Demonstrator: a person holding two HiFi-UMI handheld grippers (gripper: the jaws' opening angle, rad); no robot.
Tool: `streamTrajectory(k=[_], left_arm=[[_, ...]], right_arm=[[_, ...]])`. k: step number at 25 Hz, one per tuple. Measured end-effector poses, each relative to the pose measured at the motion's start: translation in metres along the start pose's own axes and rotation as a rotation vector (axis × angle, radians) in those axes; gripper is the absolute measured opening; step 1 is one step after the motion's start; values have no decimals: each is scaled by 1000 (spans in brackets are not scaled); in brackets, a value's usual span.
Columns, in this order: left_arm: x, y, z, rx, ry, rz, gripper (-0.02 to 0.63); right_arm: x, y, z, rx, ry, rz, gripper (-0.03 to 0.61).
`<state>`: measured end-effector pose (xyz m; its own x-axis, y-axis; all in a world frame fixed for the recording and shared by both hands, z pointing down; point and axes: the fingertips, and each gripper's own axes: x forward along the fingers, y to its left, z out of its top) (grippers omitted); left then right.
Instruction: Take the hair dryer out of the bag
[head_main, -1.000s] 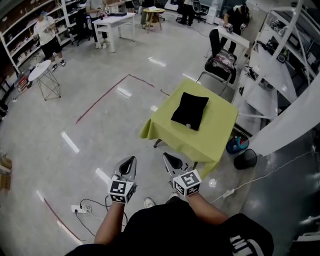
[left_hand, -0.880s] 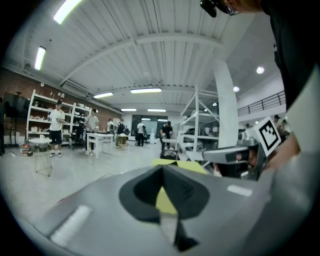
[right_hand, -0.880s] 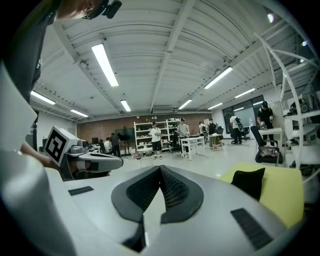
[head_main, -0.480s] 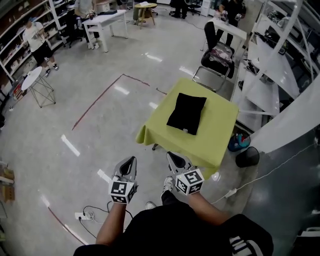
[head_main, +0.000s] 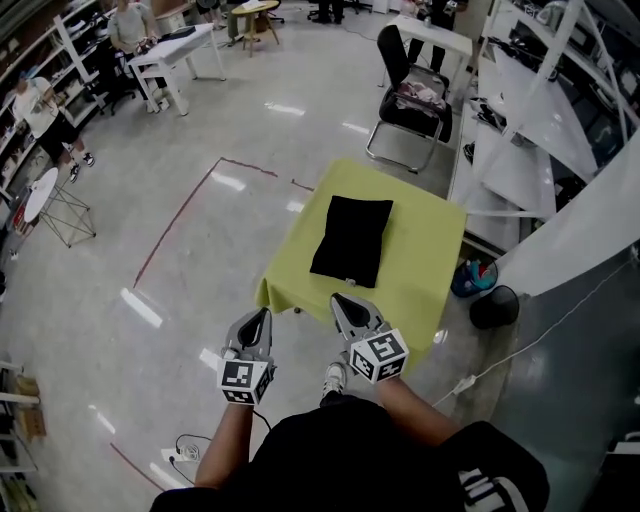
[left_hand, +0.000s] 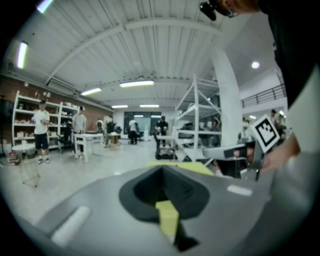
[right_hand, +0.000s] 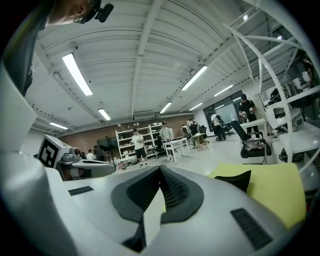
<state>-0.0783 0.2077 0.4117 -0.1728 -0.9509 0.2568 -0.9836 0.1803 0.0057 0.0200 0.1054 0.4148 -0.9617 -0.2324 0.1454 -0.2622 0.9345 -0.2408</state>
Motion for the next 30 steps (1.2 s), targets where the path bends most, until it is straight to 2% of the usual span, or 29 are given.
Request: streamTrajectory(k=[4, 7, 17, 25, 30], left_arm=[[39, -13, 18, 26, 4, -26, 6], [58, -21, 27, 41, 5, -48, 6], [114, -38, 26, 63, 30, -156, 6], [166, -22, 43, 90, -8, -281, 6], [195, 4, 56, 107, -30, -357, 6]], right_arm=[[3, -33, 16, -70, -14, -26, 6], [4, -49, 22, -81, -26, -41, 6], [1, -98, 23, -128, -9, -134, 6], [36, -114, 36, -149, -20, -225, 6], [70, -114, 53, -222, -27, -289, 6]])
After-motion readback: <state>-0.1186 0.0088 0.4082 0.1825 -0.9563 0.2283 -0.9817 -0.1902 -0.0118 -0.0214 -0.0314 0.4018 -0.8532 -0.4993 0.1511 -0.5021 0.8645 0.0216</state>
